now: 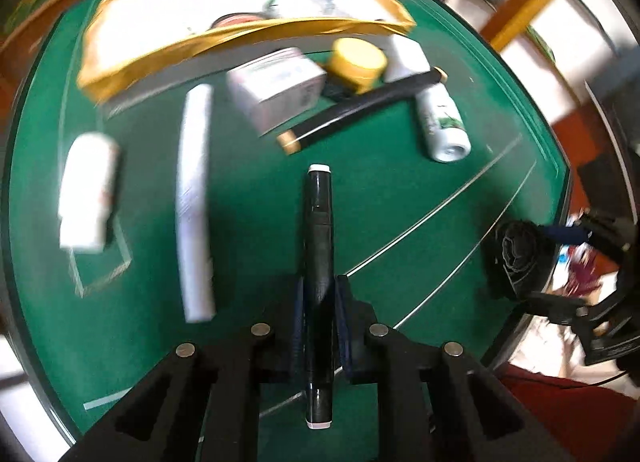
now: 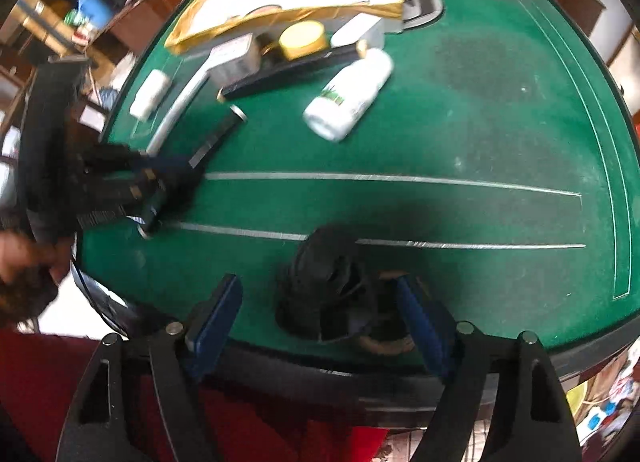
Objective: Organize rigid objects
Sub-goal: 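Grasp the black marker with the left gripper while the right moves toward the black tape roll, then grasp the black tape roll with the right gripper while the left holds the black marker, then carry the tape roll and marker into the tray and open both grippers, then grasp the white marker with the left gripper while the right grasps the white green-labelled bottle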
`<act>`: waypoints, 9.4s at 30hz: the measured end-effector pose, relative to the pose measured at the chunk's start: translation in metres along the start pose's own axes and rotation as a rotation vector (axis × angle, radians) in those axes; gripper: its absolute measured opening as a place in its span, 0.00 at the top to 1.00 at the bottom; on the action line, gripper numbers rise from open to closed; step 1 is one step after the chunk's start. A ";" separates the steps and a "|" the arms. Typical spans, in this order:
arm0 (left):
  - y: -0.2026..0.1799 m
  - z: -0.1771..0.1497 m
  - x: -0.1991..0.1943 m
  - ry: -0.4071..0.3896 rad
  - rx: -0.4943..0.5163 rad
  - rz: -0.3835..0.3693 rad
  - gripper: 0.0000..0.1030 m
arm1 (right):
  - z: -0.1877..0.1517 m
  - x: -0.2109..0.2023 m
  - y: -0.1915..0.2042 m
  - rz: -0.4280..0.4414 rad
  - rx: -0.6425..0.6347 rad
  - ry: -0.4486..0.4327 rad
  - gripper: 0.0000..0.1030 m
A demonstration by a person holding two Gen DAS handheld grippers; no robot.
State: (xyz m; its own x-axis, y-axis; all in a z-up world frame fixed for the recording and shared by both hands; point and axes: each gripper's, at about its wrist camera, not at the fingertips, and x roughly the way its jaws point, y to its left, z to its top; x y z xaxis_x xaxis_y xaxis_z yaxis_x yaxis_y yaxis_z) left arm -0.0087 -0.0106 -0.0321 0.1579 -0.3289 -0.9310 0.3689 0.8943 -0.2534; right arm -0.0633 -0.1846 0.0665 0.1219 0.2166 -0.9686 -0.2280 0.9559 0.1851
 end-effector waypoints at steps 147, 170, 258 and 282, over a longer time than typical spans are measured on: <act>0.045 0.060 -0.067 -0.233 -0.206 -0.013 0.86 | 0.080 0.005 0.047 0.048 -0.175 -0.201 0.92; 0.094 0.129 -0.064 -0.276 -0.326 0.054 0.86 | 0.145 -0.018 0.014 0.033 -0.202 -0.287 0.92; 0.087 0.122 -0.071 -0.260 -0.263 0.227 0.29 | 0.251 0.005 0.080 0.074 -0.314 -0.307 0.09; 0.070 -0.017 -0.039 -0.122 -0.346 0.092 0.24 | 0.090 0.012 0.006 0.023 0.015 -0.184 0.04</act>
State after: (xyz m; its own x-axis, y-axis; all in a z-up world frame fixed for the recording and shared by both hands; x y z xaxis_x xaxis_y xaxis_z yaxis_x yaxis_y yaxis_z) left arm -0.0041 0.0703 -0.0177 0.2917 -0.2580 -0.9211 0.0199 0.9644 -0.2638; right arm 0.0241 -0.1579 0.0709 0.2920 0.2695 -0.9177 -0.2181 0.9530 0.2104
